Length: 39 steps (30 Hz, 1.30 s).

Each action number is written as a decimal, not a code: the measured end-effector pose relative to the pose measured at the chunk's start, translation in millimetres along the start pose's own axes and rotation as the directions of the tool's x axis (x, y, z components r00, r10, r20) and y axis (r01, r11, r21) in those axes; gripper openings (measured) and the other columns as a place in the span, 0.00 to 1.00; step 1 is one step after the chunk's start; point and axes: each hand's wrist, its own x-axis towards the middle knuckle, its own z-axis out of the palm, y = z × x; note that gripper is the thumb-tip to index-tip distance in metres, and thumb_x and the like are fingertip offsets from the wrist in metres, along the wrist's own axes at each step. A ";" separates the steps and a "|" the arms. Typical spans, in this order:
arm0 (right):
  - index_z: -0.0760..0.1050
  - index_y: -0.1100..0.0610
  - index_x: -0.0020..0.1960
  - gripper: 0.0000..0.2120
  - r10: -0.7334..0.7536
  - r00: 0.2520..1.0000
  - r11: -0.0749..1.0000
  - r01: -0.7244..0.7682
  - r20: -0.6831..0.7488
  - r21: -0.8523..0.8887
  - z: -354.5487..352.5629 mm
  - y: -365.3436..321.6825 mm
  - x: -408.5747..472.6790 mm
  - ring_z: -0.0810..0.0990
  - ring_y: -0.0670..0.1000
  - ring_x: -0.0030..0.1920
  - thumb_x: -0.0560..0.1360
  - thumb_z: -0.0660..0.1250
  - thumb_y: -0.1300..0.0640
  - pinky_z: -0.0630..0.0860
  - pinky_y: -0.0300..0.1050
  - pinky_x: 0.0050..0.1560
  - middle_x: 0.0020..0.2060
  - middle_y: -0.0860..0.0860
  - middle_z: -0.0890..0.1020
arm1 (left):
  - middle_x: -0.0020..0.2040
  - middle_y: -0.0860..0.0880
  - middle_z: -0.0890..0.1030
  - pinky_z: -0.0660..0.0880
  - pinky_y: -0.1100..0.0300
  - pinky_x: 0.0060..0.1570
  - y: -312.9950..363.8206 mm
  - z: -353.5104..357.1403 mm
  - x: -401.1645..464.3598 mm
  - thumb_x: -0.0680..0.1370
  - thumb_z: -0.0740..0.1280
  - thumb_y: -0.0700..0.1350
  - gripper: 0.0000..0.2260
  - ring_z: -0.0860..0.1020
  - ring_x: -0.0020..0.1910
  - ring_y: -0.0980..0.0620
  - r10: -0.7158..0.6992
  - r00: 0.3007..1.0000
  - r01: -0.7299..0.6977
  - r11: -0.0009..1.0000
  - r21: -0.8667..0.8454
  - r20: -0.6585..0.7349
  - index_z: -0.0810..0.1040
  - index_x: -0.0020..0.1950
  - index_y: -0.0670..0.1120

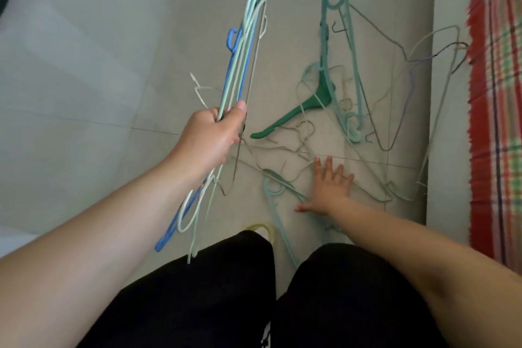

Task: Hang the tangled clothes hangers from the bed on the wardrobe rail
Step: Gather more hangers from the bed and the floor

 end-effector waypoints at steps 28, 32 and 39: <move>0.70 0.59 0.59 0.13 -0.169 0.940 0.910 0.265 -0.297 0.318 -161.4 -72.8 -31.1 0.77 0.59 0.49 0.75 0.57 0.59 0.71 0.45 0.46 0.52 0.56 0.77 | 0.41 0.48 0.81 0.69 0.68 0.22 0.6 3.2 0.6 0.82 0.60 0.52 0.16 0.81 0.33 0.54 -0.223 0.973 0.200 0.935 -0.292 -0.049 0.76 0.38 0.45; 0.73 0.60 0.60 0.15 -0.185 0.939 0.807 0.313 -0.289 0.501 -180.5 -99.2 -48.6 0.78 0.61 0.55 0.75 0.58 0.61 0.75 0.48 0.54 0.54 0.59 0.80 | 0.44 0.47 0.80 0.79 0.60 0.36 9.5 -0.6 1.6 0.79 0.65 0.51 0.11 0.80 0.44 0.51 -0.221 0.970 0.154 0.877 -0.455 -0.097 0.76 0.44 0.45; 0.76 0.61 0.54 0.12 -0.359 0.890 0.678 0.456 -0.281 0.577 -193.6 -121.4 -70.8 0.79 0.58 0.47 0.74 0.58 0.63 0.70 0.43 0.40 0.48 0.59 0.81 | 0.47 0.46 0.84 0.78 0.53 0.51 16.1 2.6 5.5 0.70 0.76 0.53 0.11 0.81 0.44 0.49 -0.149 0.976 0.078 0.919 -0.388 -0.156 0.77 0.43 0.50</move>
